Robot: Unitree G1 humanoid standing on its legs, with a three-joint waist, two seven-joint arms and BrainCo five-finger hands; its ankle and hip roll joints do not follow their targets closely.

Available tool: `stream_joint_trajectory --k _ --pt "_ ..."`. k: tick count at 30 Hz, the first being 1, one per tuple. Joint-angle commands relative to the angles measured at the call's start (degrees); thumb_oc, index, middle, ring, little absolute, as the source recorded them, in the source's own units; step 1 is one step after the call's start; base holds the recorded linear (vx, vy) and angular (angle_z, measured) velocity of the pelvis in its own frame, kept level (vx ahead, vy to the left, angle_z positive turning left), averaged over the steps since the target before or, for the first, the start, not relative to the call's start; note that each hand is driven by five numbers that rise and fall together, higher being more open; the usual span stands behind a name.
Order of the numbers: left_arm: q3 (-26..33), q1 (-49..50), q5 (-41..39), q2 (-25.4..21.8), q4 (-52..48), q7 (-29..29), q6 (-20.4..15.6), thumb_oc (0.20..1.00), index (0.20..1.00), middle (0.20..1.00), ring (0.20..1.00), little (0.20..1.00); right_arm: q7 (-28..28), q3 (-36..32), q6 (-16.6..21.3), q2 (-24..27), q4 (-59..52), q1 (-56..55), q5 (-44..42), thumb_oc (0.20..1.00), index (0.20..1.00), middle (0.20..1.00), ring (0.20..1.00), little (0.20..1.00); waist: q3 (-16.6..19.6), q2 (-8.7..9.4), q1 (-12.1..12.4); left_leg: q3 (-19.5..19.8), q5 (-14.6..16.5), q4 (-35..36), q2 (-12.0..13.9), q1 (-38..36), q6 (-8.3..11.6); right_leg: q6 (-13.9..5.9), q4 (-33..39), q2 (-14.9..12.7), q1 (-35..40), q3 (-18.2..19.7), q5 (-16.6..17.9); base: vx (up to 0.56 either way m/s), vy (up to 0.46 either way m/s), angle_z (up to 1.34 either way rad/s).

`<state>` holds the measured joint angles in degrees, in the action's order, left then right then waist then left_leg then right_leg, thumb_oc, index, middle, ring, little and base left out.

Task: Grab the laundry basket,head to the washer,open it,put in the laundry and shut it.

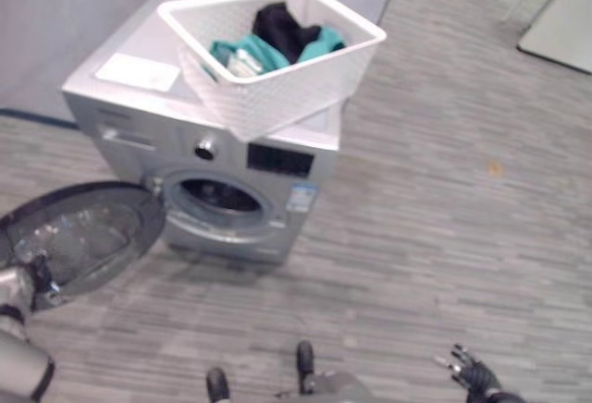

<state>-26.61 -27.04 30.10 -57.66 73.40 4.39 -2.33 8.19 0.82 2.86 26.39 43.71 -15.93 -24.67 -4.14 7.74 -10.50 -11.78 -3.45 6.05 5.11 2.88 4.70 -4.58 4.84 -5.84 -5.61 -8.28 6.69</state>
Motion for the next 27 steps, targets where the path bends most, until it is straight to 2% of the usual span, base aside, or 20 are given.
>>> stream_joint_trajectory --k 1,12,19,24,27 --pt "3.7 -2.1 -1.2 0.4 0.2 -2.9 0.3 1.000 1.000 1.000 1.000 1.000 -0.6 -1.4 1.4 0.9 -0.2 1.4 1.6 1.000 1.000 1.000 1.000 1.000 -1.0 -1.67 0.2 -2.1 7.8 -1.1 0.3 -4.8 -1.15 -6.97 -1.5 -3.0 -0.6 0.3 -1.4 0.02 0.030 0.04" --pt "7.7 3.6 -2.9 2.0 -3.3 -5.9 -0.5 1.000 1.000 1.000 1.000 1.000 -1.9 -0.8 1.4 -0.2 5.1 3.0 2.7 1.000 1.000 1.000 1.000 1.000 -0.4 -3.34 1.2 -1.5 7.7 -1.1 0.0 -5.2 -1.21 -6.64 -1.8 -3.3 -0.1 0.2 -1.9 0.00 0.002 0.00" --pt "12.1 11.6 -3.7 1.7 -14.9 -7.0 -1.3 1.000 1.000 1.000 1.000 1.000 -1.4 -1.3 1.3 -1.8 7.9 2.5 3.1 1.000 1.000 1.000 1.000 1.000 -0.2 -3.65 2.6 -0.5 7.8 -1.1 -0.1 -5.4 -1.27 -6.34 -1.8 -3.5 0.9 -0.5 -2.7 0.04 -0.002 0.02" --pt "15.6 16.2 -3.5 3.1 -18.9 -7.7 -1.4 1.000 1.000 1.000 1.000 1.000 -1.1 -1.3 1.4 -2.6 7.1 2.0 3.6 1.000 1.000 1.000 1.000 1.000 -0.1 -3.81 3.4 0.1 7.9 -1.1 -0.3 -5.6 -1.21 -5.97 -1.8 -3.5 1.7 -1.1 -3.3 0.03 -0.004 0.06" --pt "18.4 20.1 -4.2 5.6 -23.8 -8.7 -1.4 1.000 1.000 1.000 1.000 1.000 -1.2 -1.9 1.4 -3.4 7.8 2.5 3.3 1.000 1.000 1.000 1.000 1.000 -0.1 -3.91 4.1 0.8 8.0 -1.1 -0.3 -5.7 -1.24 -5.80 -1.8 -3.4 2.1 -1.4 -3.7 0.01 -0.011 0.02"
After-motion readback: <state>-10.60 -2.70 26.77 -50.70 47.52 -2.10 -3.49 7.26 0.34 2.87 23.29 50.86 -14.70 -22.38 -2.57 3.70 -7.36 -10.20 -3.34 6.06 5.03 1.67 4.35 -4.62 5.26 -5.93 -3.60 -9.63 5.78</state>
